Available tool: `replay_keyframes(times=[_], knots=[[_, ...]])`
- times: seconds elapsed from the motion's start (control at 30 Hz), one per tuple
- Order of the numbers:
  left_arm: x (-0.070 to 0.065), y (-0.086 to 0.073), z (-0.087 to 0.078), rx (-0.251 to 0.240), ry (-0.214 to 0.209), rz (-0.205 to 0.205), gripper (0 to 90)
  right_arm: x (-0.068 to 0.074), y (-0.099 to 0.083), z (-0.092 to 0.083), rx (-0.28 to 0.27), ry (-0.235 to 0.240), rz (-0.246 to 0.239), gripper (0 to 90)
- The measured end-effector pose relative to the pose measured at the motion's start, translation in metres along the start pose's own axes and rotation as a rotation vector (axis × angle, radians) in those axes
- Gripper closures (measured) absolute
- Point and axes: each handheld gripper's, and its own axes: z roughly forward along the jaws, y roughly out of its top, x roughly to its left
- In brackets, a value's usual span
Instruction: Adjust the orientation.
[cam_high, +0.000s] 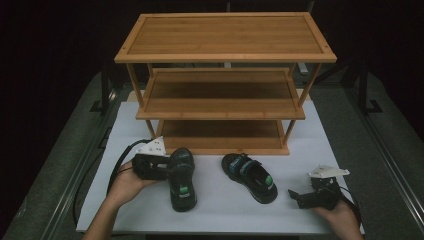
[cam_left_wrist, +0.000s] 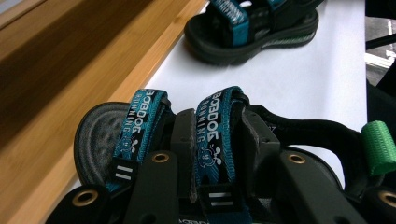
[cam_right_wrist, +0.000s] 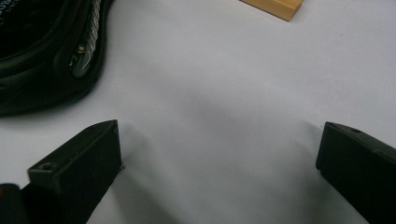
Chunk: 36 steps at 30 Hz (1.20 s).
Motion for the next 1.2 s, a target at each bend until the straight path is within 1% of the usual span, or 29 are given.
replay_keyframes(times=[0.07, 0.17, 0.2, 0.23, 0.3, 0.4, 0.47, 0.5, 0.53, 0.57, 0.6, 0.67, 0.77, 0.9, 1.0, 1.03, 1.07, 1.1, 1.13, 1.2], knots=[[0.000, 0.008, 0.008, 0.005, -0.027, 0.025, 69.5, 0.000, 0.000, 0.000, -0.002, 0.000, 0.001, 0.0], [0.000, 0.015, 0.017, 0.015, -0.055, 0.046, 69.5, 0.000, 0.000, 0.000, -0.002, 0.000, 0.001, 0.0], [0.000, 0.017, 0.021, 0.020, -0.059, 0.053, 69.5, 0.000, 0.000, 0.000, -0.002, 0.000, 0.001, 0.0], [0.000, 0.017, 0.021, 0.020, -0.059, 0.053, 69.5, 0.000, 0.000, 0.000, -0.002, 0.000, 0.001, 0.0], [0.000, 0.021, 0.028, 0.030, -0.072, 0.067, 69.5, 0.000, 0.000, 0.000, -0.002, 0.000, 0.001, 0.0], [-0.001, 0.026, 0.038, 0.033, -0.093, 0.083, 69.5, 0.000, 0.000, 0.000, -0.002, 0.000, 0.001, 0.0], [-0.001, 0.028, 0.041, 0.030, -0.099, 0.081, 69.5, 0.000, 0.000, 0.000, -0.002, 0.000, 0.001, 0.0], [-0.001, 0.030, 0.045, 0.035, -0.106, 0.094, 69.5, 0.000, 0.000, 0.000, -0.002, 0.000, 0.001, 0.0], [-0.001, 0.030, 0.045, 0.035, -0.106, 0.094, 69.4, 0.000, 0.000, 0.000, -0.002, 0.000, 0.001, 0.0], [-0.001, 0.032, 0.050, 0.038, -0.109, 0.101, 69.4, 0.000, 0.000, 0.000, -0.002, -0.001, 0.001, 0.0], [-0.001, 0.032, 0.050, 0.038, -0.109, 0.101, 69.4, 0.000, 0.000, 0.000, -0.002, -0.001, 0.001, 0.0], [-0.002, 0.032, 0.057, 0.048, -0.118, 0.111, 69.4, 0.000, 0.000, 0.000, -0.002, -0.001, 0.000, 0.0], [-0.001, 0.030, 0.059, 0.038, -0.120, 0.098, 69.4, 0.000, 0.000, 0.000, -0.002, -0.001, 0.000, 0.0], [0.000, 0.028, 0.059, 0.034, -0.126, 0.092, 68.8, 0.000, 0.000, 0.000, -0.002, -0.001, 0.000, 0.0], [0.001, 0.027, 0.059, 0.025, -0.133, 0.074, 66.7, 0.000, 0.000, 0.000, -0.002, -0.001, 0.000, 0.0], [0.002, 0.027, 0.057, 0.014, -0.146, 0.057, 57.4, 0.000, 0.000, 0.000, -0.002, -0.001, 0.000, 0.0], [0.002, 0.027, 0.057, 0.014, -0.146, 0.057, 52.3, 0.000, 0.000, 0.000, -0.002, -0.001, 0.000, 0.0], [0.003, 0.027, 0.055, 0.012, -0.151, 0.040, 47.5, 0.000, 0.000, 0.000, -0.002, -0.001, 0.001, 0.0], [0.003, 0.027, 0.053, 0.009, -0.146, 0.034, 47.5, 0.000, 0.000, 0.000, -0.002, -0.001, 0.001, 0.0], [0.003, 0.026, 0.048, 0.002, -0.132, 0.019, 42.2, 0.000, 0.000, 0.000, -0.002, -0.001, 0.001, 0.0]])
